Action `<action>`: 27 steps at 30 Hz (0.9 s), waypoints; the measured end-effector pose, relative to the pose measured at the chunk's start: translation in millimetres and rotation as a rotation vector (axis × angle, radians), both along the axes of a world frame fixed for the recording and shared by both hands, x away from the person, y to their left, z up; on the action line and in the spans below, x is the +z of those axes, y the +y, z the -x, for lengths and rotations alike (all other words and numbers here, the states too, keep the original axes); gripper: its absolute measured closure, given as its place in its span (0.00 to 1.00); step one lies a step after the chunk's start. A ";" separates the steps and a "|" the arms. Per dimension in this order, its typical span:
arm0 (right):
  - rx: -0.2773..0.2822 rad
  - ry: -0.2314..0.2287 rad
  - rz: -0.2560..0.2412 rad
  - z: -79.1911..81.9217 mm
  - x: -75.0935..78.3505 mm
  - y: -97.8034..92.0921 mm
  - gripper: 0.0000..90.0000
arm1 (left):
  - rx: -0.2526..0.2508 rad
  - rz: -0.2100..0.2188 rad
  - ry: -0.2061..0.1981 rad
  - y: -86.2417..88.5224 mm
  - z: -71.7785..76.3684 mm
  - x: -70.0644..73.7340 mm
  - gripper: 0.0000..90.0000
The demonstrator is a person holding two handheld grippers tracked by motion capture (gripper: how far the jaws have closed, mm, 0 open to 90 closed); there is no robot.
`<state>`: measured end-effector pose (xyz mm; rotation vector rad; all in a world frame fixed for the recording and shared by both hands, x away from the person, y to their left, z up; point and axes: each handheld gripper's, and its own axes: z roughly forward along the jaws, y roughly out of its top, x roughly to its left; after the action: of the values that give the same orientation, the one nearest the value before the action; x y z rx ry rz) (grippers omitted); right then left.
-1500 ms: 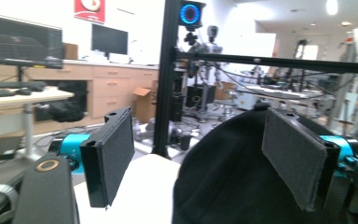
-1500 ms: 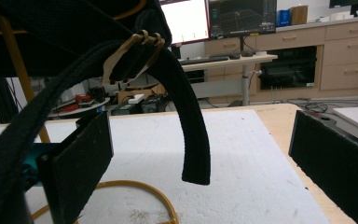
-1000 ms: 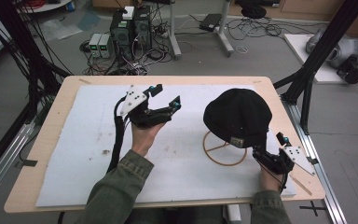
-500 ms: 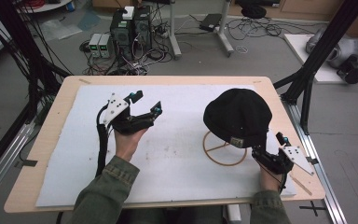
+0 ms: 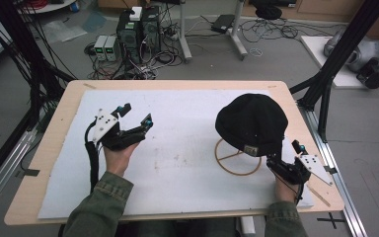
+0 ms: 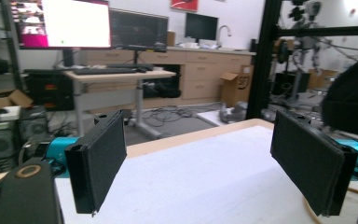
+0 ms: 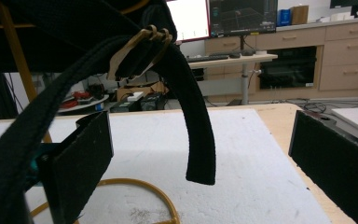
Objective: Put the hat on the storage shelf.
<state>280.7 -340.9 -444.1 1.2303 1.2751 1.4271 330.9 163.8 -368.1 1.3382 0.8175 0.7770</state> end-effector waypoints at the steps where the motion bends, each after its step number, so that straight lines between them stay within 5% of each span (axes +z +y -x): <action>1: 0.000 0.000 0.000 0.0 0.0 0.0 0.06 | 0.015 -0.001 0.005 3.8 1.2 -2.0 0.19; 5: 0.003 0.001 -0.003 0.1 0.0 0.7 0.06 | 0.103 -0.007 -0.005 25.8 9.4 -13.0 0.18; 16: 0.003 0.004 0.011 -0.4 -0.2 2.4 0.06 | 0.233 0.003 0.044 68.3 30.5 -42.5 0.18; 27: -0.004 0.004 0.015 0.2 0.3 3.7 0.06 | 0.307 -0.020 0.084 98.0 51.9 -57.4 0.18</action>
<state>280.4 -337.2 -443.9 1.2255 1.2827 1.4107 279.0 261.8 -425.5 1.2850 1.1013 0.9747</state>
